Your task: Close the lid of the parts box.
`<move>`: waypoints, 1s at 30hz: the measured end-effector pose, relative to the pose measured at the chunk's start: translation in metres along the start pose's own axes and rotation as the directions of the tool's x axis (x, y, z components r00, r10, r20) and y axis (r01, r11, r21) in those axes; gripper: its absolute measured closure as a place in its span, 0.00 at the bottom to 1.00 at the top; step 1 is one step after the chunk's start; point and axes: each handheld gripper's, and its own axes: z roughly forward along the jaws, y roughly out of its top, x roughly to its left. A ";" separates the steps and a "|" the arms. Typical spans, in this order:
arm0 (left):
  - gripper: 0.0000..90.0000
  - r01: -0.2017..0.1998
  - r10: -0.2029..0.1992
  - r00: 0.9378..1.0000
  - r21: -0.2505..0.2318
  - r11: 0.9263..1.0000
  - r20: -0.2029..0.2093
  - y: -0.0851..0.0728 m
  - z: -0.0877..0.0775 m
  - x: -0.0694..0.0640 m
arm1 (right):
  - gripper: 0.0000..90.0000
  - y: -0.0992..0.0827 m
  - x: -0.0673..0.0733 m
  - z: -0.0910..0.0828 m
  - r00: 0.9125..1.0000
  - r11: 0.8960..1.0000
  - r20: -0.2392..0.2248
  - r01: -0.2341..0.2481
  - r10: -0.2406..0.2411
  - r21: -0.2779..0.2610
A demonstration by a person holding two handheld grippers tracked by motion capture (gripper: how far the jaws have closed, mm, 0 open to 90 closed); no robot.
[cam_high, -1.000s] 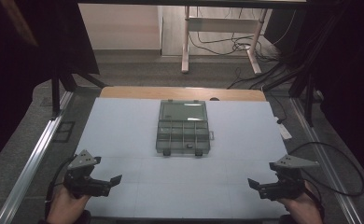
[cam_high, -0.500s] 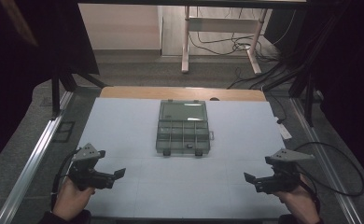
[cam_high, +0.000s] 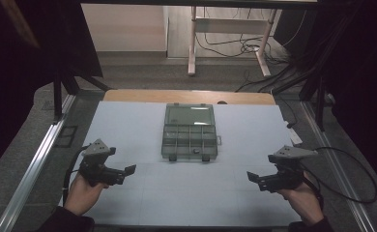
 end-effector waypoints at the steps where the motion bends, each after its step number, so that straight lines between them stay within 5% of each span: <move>1: 0.00 0.000 0.000 1.000 0.000 1.000 0.000 0.000 0.000 0.000 | 0.00 0.000 0.000 0.000 1.000 1.000 0.000 0.000 0.000 0.000; 30: 0.00 -0.021 0.020 0.998 0.020 1.000 0.067 0.025 0.035 0.015 | 0.00 0.034 -0.007 0.047 0.998 1.000 -0.055 0.006 -0.005 0.024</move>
